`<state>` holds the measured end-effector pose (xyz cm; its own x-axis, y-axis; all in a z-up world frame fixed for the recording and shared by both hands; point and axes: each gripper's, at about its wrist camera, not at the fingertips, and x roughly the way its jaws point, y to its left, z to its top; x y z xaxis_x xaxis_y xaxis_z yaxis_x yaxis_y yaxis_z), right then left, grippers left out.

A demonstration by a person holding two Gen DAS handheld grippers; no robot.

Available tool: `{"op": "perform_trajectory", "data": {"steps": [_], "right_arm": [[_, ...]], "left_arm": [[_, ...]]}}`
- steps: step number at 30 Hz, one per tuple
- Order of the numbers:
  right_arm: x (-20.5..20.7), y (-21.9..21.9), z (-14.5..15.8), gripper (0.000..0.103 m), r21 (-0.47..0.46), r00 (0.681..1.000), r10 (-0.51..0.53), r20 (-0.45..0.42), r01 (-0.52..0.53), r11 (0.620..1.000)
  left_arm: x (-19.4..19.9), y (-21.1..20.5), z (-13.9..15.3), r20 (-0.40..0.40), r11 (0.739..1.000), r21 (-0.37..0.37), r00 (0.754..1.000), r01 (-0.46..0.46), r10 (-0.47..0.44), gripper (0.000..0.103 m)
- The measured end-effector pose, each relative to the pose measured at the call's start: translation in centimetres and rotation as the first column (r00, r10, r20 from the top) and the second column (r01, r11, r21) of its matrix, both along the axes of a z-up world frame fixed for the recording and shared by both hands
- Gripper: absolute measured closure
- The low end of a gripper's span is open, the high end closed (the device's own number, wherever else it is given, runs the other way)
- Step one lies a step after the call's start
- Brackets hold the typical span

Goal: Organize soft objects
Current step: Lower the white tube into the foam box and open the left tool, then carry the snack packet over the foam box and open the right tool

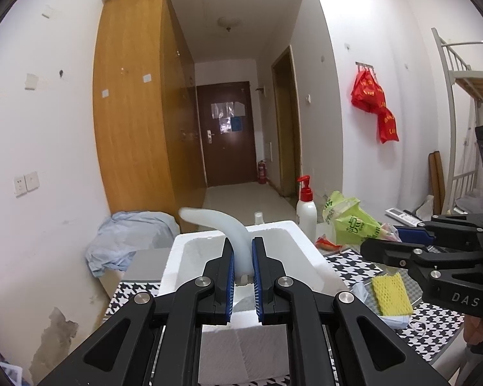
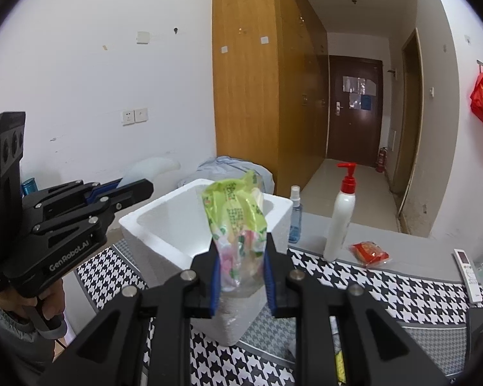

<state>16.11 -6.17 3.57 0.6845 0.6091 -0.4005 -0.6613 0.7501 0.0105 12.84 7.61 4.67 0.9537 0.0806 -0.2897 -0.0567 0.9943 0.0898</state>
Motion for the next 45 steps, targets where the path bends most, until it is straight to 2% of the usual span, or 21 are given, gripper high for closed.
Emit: {"op": "perform_trajectory", "data": {"steps": [17, 25, 28, 29, 30, 31, 32, 33, 35, 40, 45], "right_arm": [[0.7, -1.1, -0.2, 0.077, -0.011, 0.997, -0.078, -0.006, 0.078, 0.997], [1.0, -1.0, -0.3, 0.077, -0.013, 0.996, -0.093, -0.010, 0.092, 0.996], [1.1, -1.0, -0.4, 0.077, -0.014, 0.995, -0.094, -0.012, 0.094, 0.995], [1.1, -0.9, -0.4, 0.077, -0.014, 0.996, -0.094, -0.012, 0.094, 0.996], [1.1, -0.9, -0.4, 0.077, -0.015, 0.996, -0.094, -0.012, 0.094, 0.995], [1.1, -1.0, -0.4, 0.077, -0.014, 0.995, -0.094, -0.012, 0.094, 0.995], [1.1, -1.0, -0.4, 0.077, -0.013, 0.995, -0.094, -0.012, 0.094, 0.995], [1.1, -0.9, -0.4, 0.077, -0.014, 0.995, -0.094, -0.011, 0.094, 0.995], [1.1, -0.9, -0.4, 0.077, -0.013, 0.995, -0.095, -0.010, 0.095, 0.995], [1.2, -1.0, -0.5, 0.077, -0.010, 0.995, -0.104, -0.005, 0.104, 0.995], [1.2, -0.8, -0.4, 0.077, -0.006, 0.994, -0.107, -0.003, 0.107, 0.994]], "left_arm": [[3.7, -0.2, -0.9, -0.062, 0.998, -0.024, 0.996, 0.066, -0.067, 0.092], [4.6, 0.1, -1.4, -0.096, 0.997, -0.024, 0.993, 0.069, -0.071, 0.090], [4.6, 0.1, -1.4, -0.099, 0.998, -0.015, 0.993, 0.067, -0.069, 0.079], [4.5, 0.1, -1.4, -0.097, 0.998, -0.012, 0.993, 0.064, -0.064, 0.066], [4.4, 0.1, -1.4, -0.092, 0.998, -0.014, 0.994, 0.063, -0.064, 0.047], [4.3, 0.2, -1.3, -0.084, 0.998, -0.019, 0.995, 0.060, -0.062, 0.036], [4.1, 0.4, -1.2, -0.077, 0.998, -0.022, 0.996, 0.053, -0.054, 0.020], [3.9, 0.4, -1.1, -0.068, 0.999, -0.023, 0.997, 0.044, -0.046, 0.014], [3.6, 0.7, -1.0, -0.056, 0.999, -0.027, 0.997, 0.042, -0.043, 0.013], [2.7, 1.1, -1.0, -0.042, 0.999, -0.039, 0.999, 0.013, -0.015, 0.001], [1.9, 1.5, -1.1, -0.033, 0.999, -0.038, 0.999, -0.009, 0.007, 0.001]]}}
